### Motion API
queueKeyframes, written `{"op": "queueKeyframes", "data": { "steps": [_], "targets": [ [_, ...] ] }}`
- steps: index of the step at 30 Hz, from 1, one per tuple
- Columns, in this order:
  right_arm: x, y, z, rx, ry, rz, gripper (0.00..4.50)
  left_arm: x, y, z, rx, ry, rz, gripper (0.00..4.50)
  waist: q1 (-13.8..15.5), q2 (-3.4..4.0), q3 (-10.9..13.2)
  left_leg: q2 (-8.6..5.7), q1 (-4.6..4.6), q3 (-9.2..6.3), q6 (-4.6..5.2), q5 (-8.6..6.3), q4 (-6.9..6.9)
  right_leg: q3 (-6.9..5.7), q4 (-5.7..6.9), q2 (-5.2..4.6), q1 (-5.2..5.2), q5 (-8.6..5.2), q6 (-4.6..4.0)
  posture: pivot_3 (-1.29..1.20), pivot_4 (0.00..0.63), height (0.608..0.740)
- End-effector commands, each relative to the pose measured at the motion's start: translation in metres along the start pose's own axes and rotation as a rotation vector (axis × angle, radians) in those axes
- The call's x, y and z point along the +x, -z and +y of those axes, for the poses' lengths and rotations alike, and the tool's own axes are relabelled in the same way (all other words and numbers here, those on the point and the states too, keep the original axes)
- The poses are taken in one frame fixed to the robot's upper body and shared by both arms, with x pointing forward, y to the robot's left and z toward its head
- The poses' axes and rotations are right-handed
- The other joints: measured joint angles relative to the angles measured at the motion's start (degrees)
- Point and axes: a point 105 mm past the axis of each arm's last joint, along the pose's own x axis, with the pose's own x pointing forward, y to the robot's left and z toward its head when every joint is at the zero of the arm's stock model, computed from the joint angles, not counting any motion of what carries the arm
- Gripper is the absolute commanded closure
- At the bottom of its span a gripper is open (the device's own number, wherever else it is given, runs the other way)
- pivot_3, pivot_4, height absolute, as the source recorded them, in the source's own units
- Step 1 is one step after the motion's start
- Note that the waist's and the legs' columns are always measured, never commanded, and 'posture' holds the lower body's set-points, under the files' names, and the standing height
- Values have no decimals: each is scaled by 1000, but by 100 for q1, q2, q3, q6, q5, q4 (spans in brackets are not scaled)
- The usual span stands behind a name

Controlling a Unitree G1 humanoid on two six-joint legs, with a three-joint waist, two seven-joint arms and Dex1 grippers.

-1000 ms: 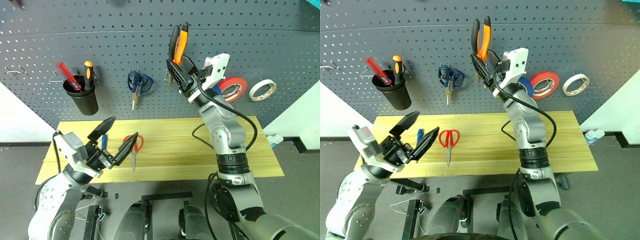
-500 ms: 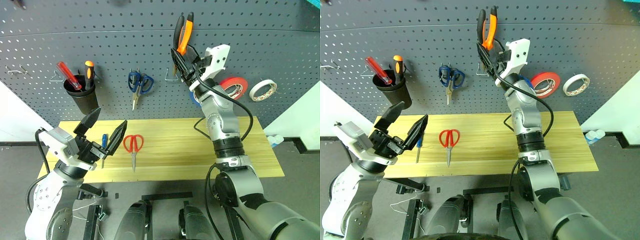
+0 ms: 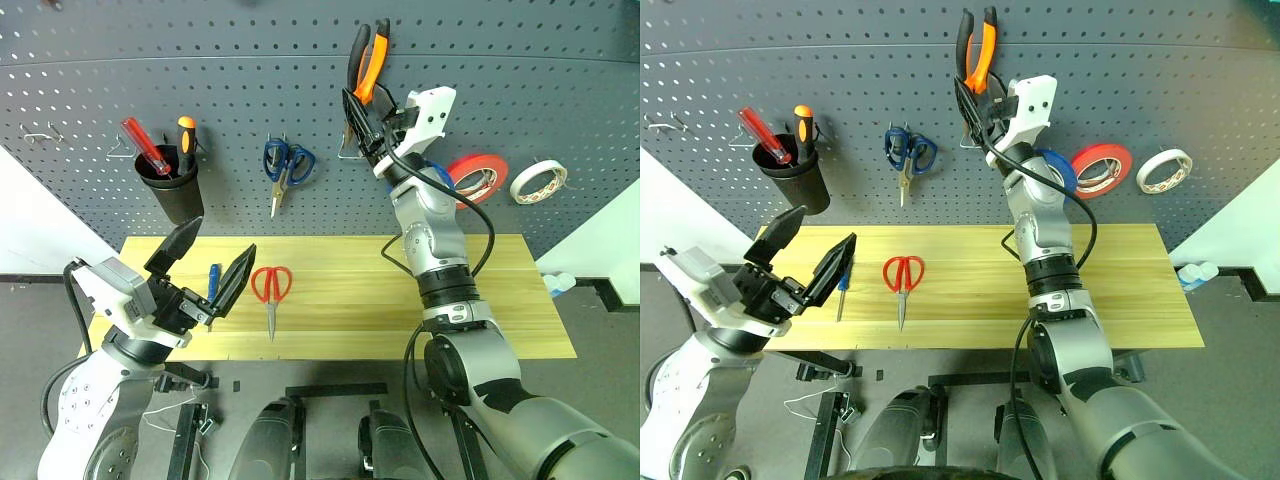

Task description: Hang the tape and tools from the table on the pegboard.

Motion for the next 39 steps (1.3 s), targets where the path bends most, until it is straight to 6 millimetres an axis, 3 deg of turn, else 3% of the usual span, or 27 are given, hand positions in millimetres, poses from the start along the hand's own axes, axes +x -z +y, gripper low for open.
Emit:
{"op": "queueKeyframes", "data": {
  "steps": [1, 15, 23, 27, 39],
  "targets": [
    [11, -23, 9, -21, -25, -87, 2389, -1, -14, -6, 25, 12, -32, 0, 0, 2, 27, 0, -1, -1, 0, 0, -1, 0, 0, 0, -2, 0, 0, 257, 249, 740],
    [10, -16, 2, -17, 4, -59, 2390, -1, -16, -9, 13, 9, -15, 0, -3, -1, 178, 0, -11, -5, 0, -1, -12, -3, -13, -5, -11, -2, -5, 251, 266, 740],
    [12, -13, -1, -10, 22, -38, 20, 0, -14, -8, 13, 8, -16, 0, -3, -2, 182, 1, -12, -9, -1, 0, -10, -6, -17, -5, -9, 4, -15, 247, 255, 740],
    [12, -13, -2, -16, 24, -34, 20, 1, -13, -7, 12, 10, -19, 0, -3, -1, 183, 3, -11, -20, 2, 3, -12, -9, -41, -2, -5, 14, -56, 245, 250, 740],
    [8, -14, -4, -27, 10, -25, 20, 8, -6, -7, -2, 29, -39, 0, -6, 0, 180, 7, -11, -35, -2, 7, -15, -14, -70, 12, -10, 33, -45, 218, 212, 740]
  ]
}}
